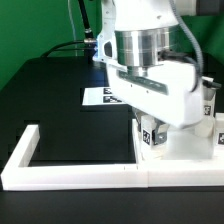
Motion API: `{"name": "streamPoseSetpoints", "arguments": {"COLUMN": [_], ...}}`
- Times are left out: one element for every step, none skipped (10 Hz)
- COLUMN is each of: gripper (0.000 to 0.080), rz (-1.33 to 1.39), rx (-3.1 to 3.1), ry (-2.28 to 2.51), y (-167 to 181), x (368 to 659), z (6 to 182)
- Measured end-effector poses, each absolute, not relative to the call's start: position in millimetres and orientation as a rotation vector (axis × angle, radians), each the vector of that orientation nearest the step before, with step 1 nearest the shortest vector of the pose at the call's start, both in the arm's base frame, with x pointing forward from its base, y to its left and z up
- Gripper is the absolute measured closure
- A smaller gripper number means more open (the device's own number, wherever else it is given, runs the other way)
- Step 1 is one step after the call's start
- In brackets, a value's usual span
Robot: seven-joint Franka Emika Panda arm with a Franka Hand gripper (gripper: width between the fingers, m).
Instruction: Assemble square table
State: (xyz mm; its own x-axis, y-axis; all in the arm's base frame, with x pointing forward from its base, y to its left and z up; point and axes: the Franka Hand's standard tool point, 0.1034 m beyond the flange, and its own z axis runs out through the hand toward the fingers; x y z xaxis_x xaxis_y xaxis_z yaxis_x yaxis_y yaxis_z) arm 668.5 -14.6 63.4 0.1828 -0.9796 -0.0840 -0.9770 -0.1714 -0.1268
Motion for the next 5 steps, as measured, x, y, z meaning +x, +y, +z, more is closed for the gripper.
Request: {"name": "streamPoseSetpoints", "arguments": {"gripper": [0.0515, 0.0515, 0.0514, 0.0514, 0.0514], "rz": [0.019, 0.073, 0.089, 0.090, 0.086], "rx": [-2.108, -1.838, -1.752, -1.734, -1.762], "ry": [2.074, 2.292, 2.355, 2.369, 2.348], "y": [-15.9, -15.9, -16.9, -16.2, -16.2], "x": [668.6, 668.2, 668.0, 668.0, 668.0], "z": [63.4, 63.2, 63.1, 63.1, 63.0]}}
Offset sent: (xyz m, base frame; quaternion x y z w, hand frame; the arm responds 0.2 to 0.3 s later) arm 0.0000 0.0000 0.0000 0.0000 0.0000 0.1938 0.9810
